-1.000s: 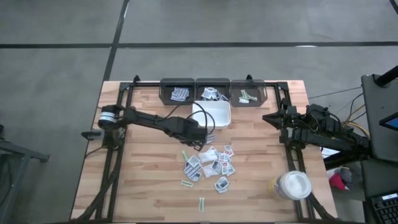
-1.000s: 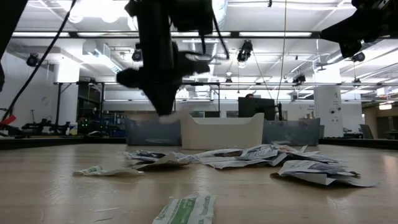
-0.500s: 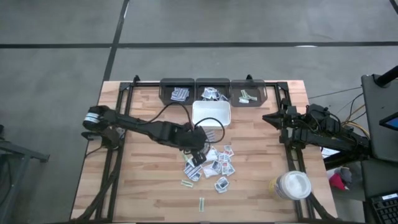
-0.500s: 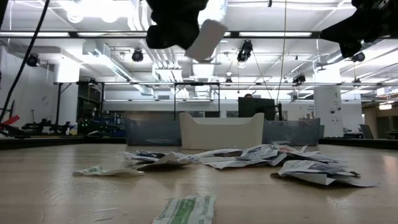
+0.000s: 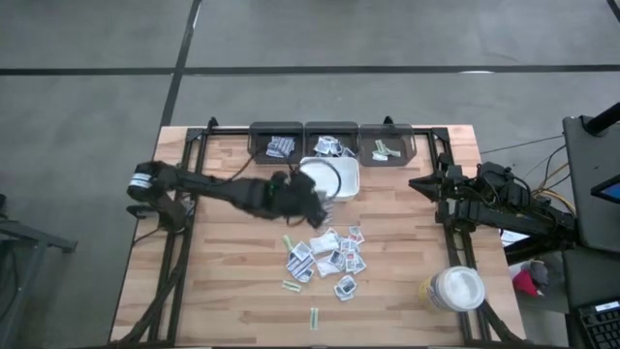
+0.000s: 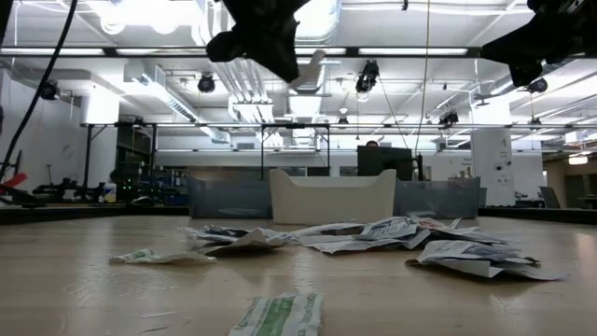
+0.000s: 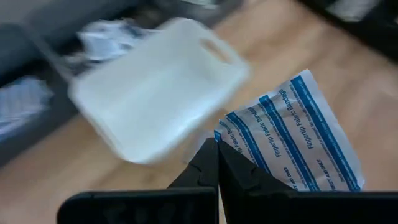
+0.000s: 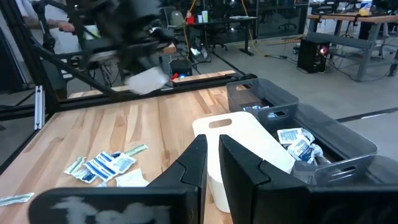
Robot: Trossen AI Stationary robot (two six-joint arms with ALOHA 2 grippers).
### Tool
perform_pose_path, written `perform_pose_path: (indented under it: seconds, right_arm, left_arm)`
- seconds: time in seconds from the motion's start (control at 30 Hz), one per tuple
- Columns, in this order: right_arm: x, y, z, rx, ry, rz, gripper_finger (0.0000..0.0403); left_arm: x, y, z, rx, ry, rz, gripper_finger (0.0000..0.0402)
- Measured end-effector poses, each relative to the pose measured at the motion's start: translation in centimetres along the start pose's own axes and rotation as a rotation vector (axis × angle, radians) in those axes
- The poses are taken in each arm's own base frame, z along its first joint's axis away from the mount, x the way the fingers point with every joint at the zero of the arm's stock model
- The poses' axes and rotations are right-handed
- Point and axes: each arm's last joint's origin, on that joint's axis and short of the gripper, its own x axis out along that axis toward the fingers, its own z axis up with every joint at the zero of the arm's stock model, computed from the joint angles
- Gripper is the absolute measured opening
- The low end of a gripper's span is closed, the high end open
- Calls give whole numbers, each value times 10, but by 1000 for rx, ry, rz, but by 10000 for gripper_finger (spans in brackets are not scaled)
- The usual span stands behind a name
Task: Pick & Place First Aid Supplies
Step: Put the blue bandage pack into the left gray bin
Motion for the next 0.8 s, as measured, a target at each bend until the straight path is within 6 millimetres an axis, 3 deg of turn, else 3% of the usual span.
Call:
perform_pose_path:
  seconds: [0.43, 0.8]
  right_arm:
    - [0, 0, 0, 0, 0, 0, 38]
    - [0, 0, 0, 0, 0, 0, 38]
  left_arm:
    - [44, 115, 75, -25, 58, 335, 0]
    - [69, 200, 98, -36, 112, 500, 0]
